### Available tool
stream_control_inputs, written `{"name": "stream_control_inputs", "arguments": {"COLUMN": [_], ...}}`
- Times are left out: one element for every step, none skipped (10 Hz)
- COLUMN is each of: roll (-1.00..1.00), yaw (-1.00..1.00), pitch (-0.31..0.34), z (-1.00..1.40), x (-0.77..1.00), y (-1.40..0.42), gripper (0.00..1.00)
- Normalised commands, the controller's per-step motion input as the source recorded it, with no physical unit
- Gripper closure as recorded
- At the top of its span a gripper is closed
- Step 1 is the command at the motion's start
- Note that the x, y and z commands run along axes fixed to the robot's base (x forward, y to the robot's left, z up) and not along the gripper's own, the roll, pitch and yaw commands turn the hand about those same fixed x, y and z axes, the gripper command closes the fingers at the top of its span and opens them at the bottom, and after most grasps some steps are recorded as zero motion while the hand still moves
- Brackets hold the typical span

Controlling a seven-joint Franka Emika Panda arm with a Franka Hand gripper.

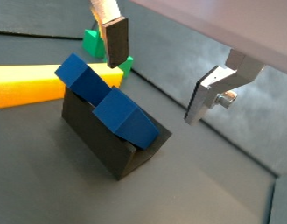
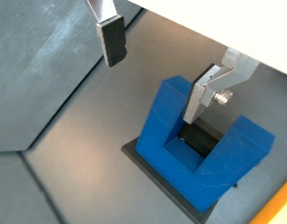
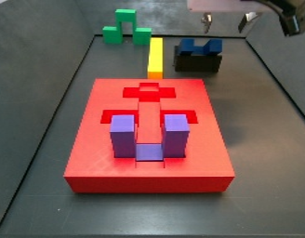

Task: Pick up the blue object. Move up. Place the blue object on the fixture. Regrasp the blue object. Move to above the board. Insert the blue object.
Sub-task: Regrasp the blue object.

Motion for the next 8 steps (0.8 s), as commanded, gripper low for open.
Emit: {"name": "stream_control_inputs", "arguments": {"roll": [1.0,0.99,0.98,1.0,1.0,0.96,0.71,0.24], "yaw": [0.23,0.22,0.22,0.26,0.27,0.27,0.17,0.1], "pitch": [0.0,0.0,0.0,0.0,0.0,0.0,0.0,0.003], "z": [-0.23,-0.29,-0.3,-0.26,-0.27,-0.33,-0.26,-0.11], "x": [0.12,0.1,0.08,0.0,0.0,0.0,0.0,0.09], "y": [-0.25,-0.2,-0.14,-0.09,-0.07,-0.04,-0.05,0.0], "gripper": [0.0,0.0,0.0,0.0,0.0,0.0,0.0,0.0]}}
